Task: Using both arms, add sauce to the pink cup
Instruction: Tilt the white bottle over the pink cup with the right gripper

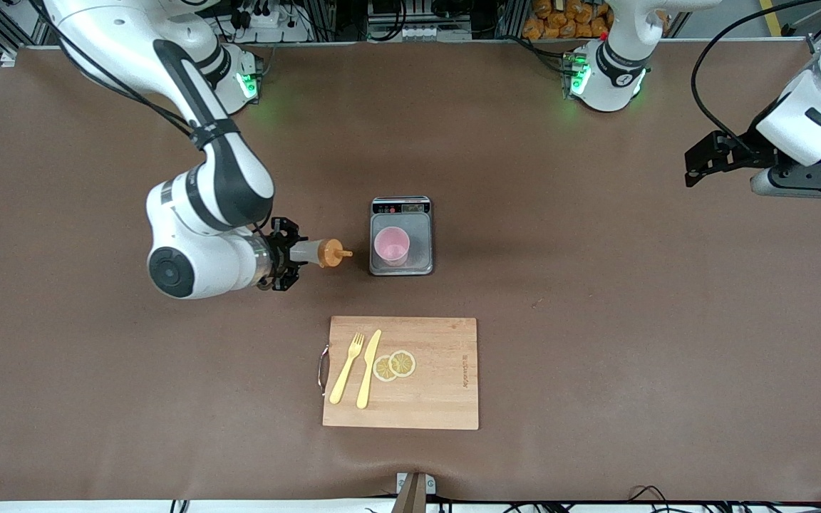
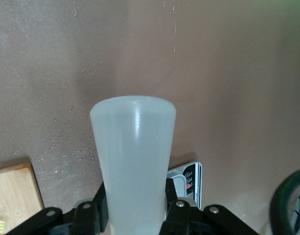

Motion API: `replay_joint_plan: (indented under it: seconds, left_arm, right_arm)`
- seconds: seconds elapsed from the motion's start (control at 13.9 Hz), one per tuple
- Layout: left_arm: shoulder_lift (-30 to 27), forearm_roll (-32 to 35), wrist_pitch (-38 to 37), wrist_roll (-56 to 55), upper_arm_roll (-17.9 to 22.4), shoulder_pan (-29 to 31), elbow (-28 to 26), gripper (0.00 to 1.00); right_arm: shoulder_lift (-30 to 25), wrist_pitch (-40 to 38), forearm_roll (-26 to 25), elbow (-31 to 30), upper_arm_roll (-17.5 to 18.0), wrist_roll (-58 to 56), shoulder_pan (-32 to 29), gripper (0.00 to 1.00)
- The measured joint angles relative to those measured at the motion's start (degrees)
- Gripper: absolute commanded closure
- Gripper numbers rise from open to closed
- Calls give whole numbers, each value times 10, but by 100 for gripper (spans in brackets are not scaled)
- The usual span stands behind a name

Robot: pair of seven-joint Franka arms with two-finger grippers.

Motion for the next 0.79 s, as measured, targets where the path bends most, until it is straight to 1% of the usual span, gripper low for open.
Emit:
replay_joint_plan:
  seconds: [0.43,0.58,0.65,0.79]
  left_arm:
    - [0,0,-9,10,3,1,6,0]
    - [0,0,-9,10,3,0,8,0]
    - [0,0,-9,11,3,0,8,0]
    - [0,0,-9,13,3,0,9,0]
  right_arm:
    - [4,0,-66,-1,0,69,43,54]
    - [5,-3,-108,-1,0,92,54,54]
    - [6,-6,-124,-1,0,105,60,56]
    - [7,-15,-133,0,0,118,65,57]
